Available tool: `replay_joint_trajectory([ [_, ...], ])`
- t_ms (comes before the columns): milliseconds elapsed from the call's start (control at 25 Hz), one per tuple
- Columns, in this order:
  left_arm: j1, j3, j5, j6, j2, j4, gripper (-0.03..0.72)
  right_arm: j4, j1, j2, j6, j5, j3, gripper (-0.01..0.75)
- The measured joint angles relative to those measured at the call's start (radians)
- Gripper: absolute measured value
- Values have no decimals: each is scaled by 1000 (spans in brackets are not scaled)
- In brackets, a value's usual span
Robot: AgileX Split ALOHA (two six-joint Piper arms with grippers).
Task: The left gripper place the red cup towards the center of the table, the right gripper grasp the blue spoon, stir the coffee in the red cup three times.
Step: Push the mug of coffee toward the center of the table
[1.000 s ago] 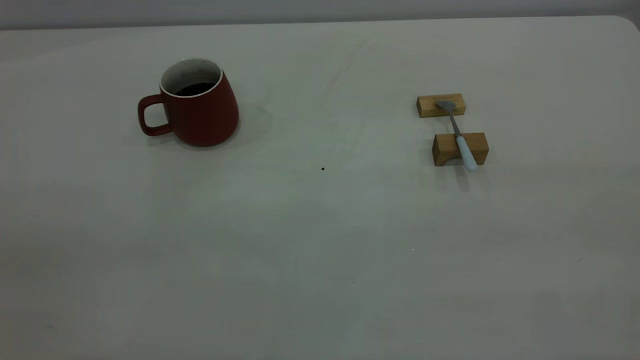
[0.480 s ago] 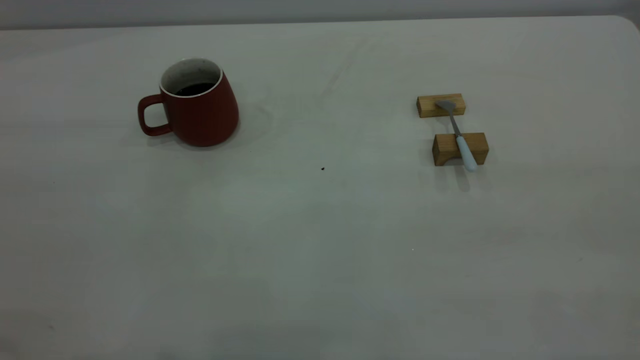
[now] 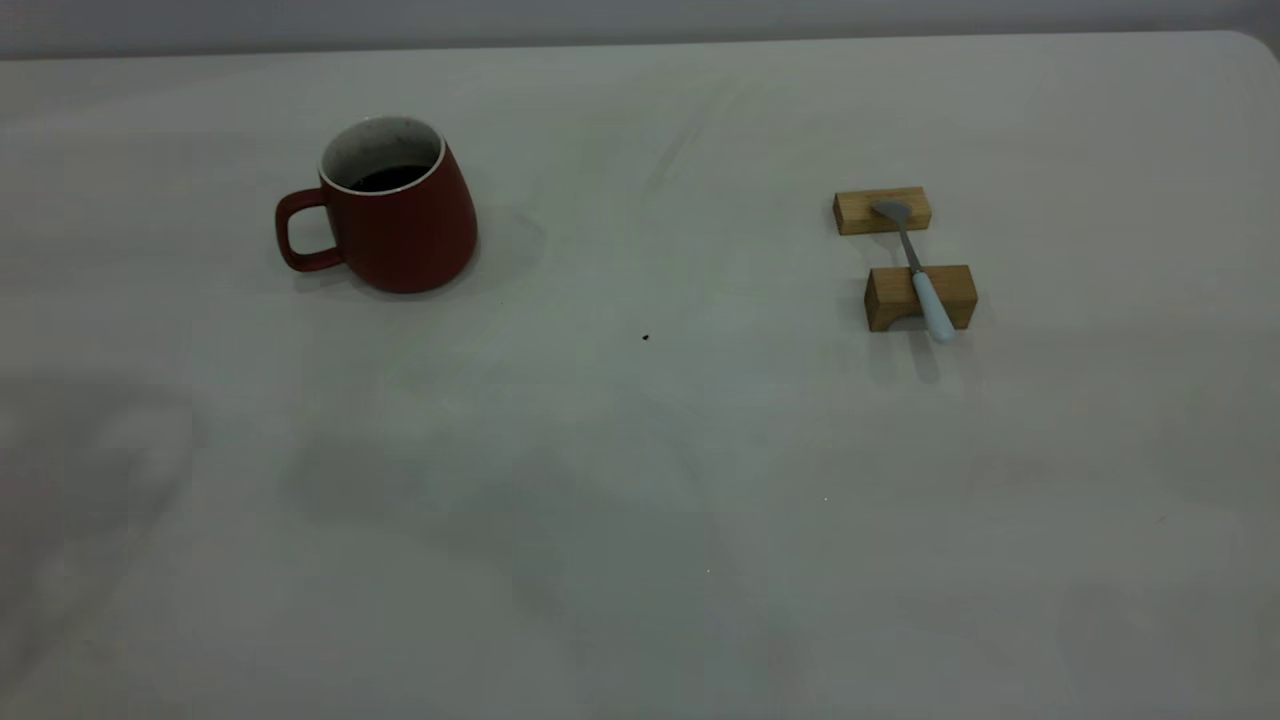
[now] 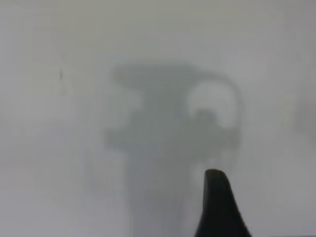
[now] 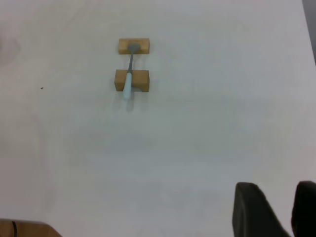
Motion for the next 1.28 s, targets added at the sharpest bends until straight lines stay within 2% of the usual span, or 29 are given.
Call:
replay_joint_trajectory([
  [160, -13, -171, -8, 199, 234, 3, 551, 0, 0, 0, 1, 0, 0, 238],
  [360, -90, -316, 3, 550, 424, 3, 551, 1, 0, 0, 1, 0, 0, 238],
  [440, -118, -357, -11, 633, 488, 3, 551, 1, 0, 0, 1, 0, 0, 238],
  [560, -141, -423, -20, 669, 570, 3, 551, 1, 0, 0, 1, 0, 0, 238],
  [880, -142, -575, -23, 676, 734, 1, 551, 1, 0, 0, 0, 0, 0, 238],
  [1280, -144, -618, -93, 889, 848, -144, 551, 1, 0, 0, 1, 0, 0, 238],
])
